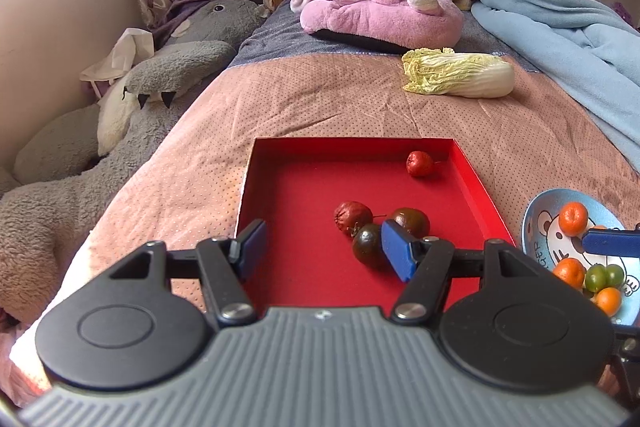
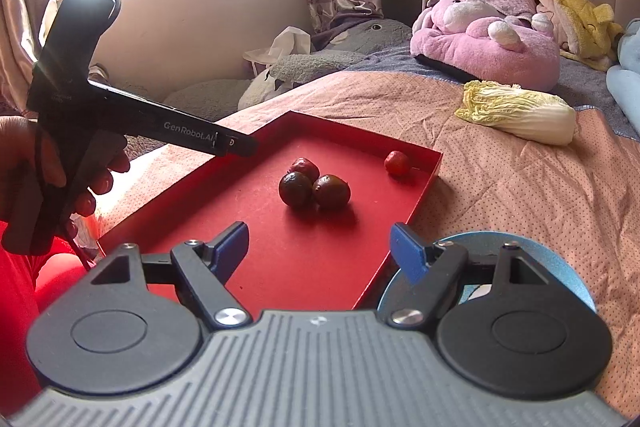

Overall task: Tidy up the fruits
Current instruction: 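Move both open tools back over the red tray, then grasp a dark tomato with the left tool while the right tool grasps another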

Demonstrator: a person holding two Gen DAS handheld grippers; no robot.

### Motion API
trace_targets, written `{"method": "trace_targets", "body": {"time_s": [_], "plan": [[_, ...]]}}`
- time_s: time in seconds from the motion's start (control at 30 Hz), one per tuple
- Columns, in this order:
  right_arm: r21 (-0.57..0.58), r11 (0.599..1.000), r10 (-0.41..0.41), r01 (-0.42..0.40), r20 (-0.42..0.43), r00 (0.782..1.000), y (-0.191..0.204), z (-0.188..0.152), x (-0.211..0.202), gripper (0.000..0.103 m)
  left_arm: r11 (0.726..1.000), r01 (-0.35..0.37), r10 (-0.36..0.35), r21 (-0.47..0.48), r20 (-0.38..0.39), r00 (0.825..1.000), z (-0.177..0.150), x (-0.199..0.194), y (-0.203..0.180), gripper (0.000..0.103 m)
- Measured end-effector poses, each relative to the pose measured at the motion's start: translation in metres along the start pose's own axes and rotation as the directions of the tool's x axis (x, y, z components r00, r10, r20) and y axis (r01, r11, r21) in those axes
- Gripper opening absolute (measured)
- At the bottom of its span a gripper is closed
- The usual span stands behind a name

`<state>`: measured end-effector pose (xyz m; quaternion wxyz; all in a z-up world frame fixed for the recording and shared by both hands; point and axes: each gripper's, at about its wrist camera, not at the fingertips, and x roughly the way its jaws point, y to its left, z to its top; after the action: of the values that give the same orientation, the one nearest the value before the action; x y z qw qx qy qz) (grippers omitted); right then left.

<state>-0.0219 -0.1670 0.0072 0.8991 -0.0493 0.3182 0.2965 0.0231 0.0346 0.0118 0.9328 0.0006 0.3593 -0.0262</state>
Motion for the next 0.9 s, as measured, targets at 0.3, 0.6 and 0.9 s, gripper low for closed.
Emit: {"method": "trace_targets", "body": {"time_s": [0.3, 0.6, 0.9], "plan": [[0.004, 1.000, 0.011, -0.011, -0.048, 0.999, 0.007, 0.000, 0.034, 0.081, 0.995, 0.090, -0.089, 0.031, -0.034, 0.995, -0.015, 0.016, -0.005, 0.065], [-0.028, 1.000, 0.010, -0.012, -0.072, 0.997, 0.003, 0.000, 0.036, 0.081, 0.993, 0.118, -0.118, -0.007, -0.075, 0.990, -0.013, 0.039, -0.015, 0.064], [-0.011, 1.000, 0.009, -0.010, -0.061, 0.998, -0.002, 0.001, 0.033, 0.081, 0.990, 0.141, -0.141, -0.006, -0.089, 0.986, -0.014, 0.053, -0.022, 0.054]]}}
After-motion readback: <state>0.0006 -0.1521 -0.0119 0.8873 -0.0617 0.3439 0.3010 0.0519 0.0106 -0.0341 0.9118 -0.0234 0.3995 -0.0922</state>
